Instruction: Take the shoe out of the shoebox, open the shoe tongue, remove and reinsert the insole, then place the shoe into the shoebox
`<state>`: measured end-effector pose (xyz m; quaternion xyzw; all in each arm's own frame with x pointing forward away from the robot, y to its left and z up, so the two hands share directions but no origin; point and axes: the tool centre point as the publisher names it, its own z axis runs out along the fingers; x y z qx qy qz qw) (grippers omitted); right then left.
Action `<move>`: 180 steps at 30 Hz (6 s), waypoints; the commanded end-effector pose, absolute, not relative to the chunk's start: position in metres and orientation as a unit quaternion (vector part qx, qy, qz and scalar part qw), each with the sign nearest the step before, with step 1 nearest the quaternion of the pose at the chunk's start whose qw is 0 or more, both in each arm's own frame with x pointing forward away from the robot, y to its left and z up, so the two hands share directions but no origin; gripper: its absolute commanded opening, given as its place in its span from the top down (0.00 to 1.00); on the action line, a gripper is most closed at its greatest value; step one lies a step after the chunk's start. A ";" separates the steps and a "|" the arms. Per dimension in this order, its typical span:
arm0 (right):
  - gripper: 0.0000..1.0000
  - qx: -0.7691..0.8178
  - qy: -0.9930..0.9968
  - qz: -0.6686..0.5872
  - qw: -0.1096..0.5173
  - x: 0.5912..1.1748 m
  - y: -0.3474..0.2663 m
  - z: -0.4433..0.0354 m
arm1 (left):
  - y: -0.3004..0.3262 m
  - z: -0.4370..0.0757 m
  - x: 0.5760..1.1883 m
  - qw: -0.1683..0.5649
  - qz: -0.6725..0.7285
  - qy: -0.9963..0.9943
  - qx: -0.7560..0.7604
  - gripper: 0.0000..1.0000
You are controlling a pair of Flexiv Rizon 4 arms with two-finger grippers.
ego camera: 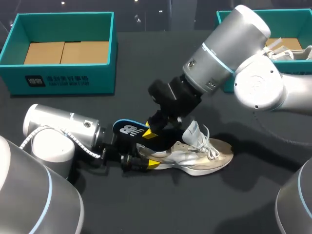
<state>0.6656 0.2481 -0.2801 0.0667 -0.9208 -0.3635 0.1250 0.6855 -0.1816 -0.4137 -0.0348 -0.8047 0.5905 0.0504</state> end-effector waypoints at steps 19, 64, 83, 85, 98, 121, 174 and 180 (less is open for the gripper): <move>1.00 0.071 -0.876 -0.464 0.112 0.649 0.232 -0.145 | -0.182 -0.414 0.686 0.050 0.590 -0.805 -0.035 1.00; 1.00 -0.042 -0.721 -0.687 0.082 0.580 0.159 -0.058 | -0.182 -0.414 0.686 0.050 0.590 -0.805 -0.035 1.00; 1.00 -0.130 -0.716 -0.674 0.129 0.574 0.144 -0.058 | -0.182 -0.414 0.686 0.050 0.590 -0.805 -0.035 1.00; 1.00 -0.135 -0.713 -0.675 0.132 0.571 0.141 -0.058 | -0.182 -0.414 0.686 0.050 0.590 -0.805 -0.035 1.00; 1.00 -0.135 -0.712 -0.677 0.130 0.569 0.138 -0.058 | -0.179 -0.411 0.684 0.052 0.583 -0.810 -0.043 0.62; 1.00 -0.135 -0.712 -0.677 0.130 0.569 0.138 -0.058 | -0.153 -0.394 0.678 0.062 0.512 -0.855 -0.060 0.00; 1.00 -0.135 -0.712 -0.677 0.130 0.569 0.138 -0.058 | -0.142 -0.355 0.686 0.024 0.118 -0.992 0.033 0.00; 1.00 -0.135 -0.712 -0.677 0.130 0.569 0.138 -0.058 | -0.143 -0.357 0.686 0.023 0.100 -0.995 0.018 0.00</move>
